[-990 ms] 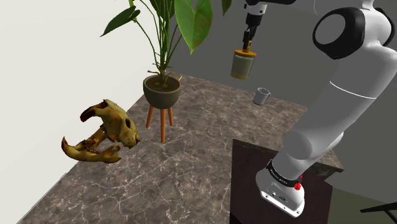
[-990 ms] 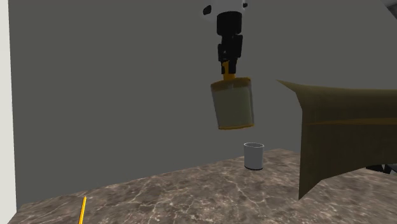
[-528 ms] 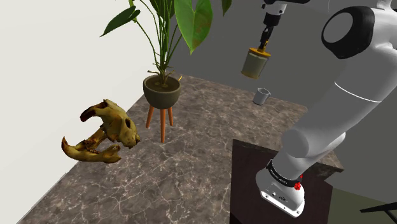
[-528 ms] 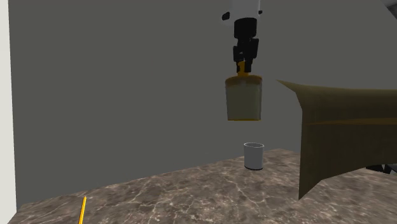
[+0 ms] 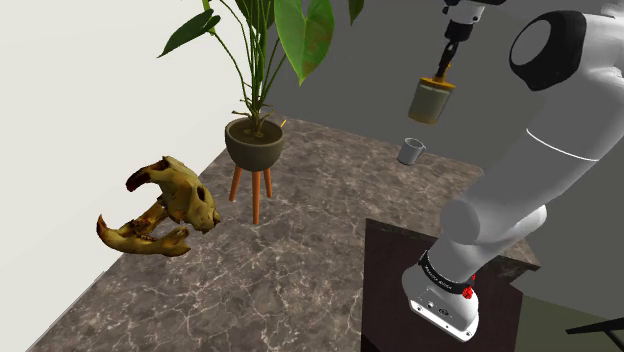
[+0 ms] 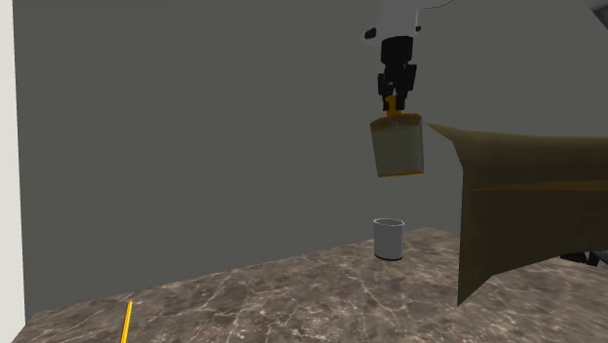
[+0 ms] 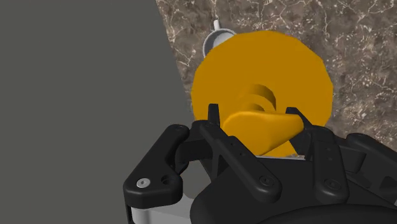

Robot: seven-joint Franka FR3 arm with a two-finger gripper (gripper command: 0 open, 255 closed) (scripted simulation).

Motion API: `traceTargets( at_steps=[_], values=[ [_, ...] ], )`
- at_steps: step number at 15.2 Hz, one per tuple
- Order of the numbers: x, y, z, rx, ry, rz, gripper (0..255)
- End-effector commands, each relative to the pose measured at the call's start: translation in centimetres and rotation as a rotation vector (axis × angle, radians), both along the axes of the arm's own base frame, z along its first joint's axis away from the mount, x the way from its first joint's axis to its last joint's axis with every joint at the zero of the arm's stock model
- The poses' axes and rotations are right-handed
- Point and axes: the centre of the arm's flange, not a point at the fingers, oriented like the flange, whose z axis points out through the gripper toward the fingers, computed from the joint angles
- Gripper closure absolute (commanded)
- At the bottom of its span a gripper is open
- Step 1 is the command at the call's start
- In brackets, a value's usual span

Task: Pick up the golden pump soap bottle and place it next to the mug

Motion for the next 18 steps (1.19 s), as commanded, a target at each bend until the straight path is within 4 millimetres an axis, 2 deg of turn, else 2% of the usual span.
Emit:
traceTargets(
  at_steps=[1, 16, 18],
  values=[
    [-1.8, -1.8, 0.3, -0.001, 0.0, 0.002, 255],
    [-15.8, -15.5, 3.5, -0.001, 0.0, 0.002, 255],
    [-16.2, -15.9, 3.1, -0.001, 0.0, 0.002, 255]
  ],
)
